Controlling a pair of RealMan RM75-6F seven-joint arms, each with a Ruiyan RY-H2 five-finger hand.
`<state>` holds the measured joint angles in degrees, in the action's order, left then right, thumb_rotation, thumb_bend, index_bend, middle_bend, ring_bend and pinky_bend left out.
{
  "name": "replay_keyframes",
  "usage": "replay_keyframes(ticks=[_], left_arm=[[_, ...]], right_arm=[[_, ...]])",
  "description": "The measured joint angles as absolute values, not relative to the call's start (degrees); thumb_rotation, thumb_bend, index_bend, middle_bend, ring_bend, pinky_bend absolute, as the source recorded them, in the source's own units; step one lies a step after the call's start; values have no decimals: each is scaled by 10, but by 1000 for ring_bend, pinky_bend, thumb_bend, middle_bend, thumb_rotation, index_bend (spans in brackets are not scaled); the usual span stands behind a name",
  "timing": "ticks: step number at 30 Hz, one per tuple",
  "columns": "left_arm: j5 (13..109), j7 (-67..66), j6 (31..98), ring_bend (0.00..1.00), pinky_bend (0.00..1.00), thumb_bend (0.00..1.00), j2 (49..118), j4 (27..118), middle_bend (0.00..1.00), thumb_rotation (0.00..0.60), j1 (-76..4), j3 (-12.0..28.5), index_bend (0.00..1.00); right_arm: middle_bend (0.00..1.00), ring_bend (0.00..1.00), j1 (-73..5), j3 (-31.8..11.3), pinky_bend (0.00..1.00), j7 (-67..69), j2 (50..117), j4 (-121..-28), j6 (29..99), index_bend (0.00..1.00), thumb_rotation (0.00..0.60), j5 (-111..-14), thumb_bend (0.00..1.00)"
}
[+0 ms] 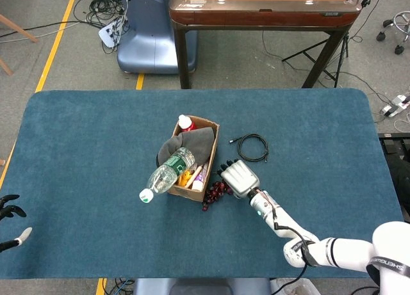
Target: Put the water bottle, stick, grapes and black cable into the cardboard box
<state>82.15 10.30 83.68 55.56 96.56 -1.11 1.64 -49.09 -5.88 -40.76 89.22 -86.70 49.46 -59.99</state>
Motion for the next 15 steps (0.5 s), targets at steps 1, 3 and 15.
replay_keyframes(ticks=[1, 3, 15], left_arm=[[822, 104, 838, 401, 666, 193, 555, 966, 201, 600, -11, 17, 484], [823, 106, 840, 401, 666, 193, 554, 967, 201, 600, -10, 17, 487], [818, 105, 836, 401, 666, 193, 550, 971, 203, 600, -9, 17, 499]], right_arm=[[313, 259, -493, -59, 422, -409, 896, -866, 494, 374, 600, -598, 0], [313, 259, -497, -58, 421, -415, 904, -862, 493, 374, 600, -592, 0], [364, 275, -519, -49, 424, -442, 922, -840, 479, 374, 600, -544, 0]])
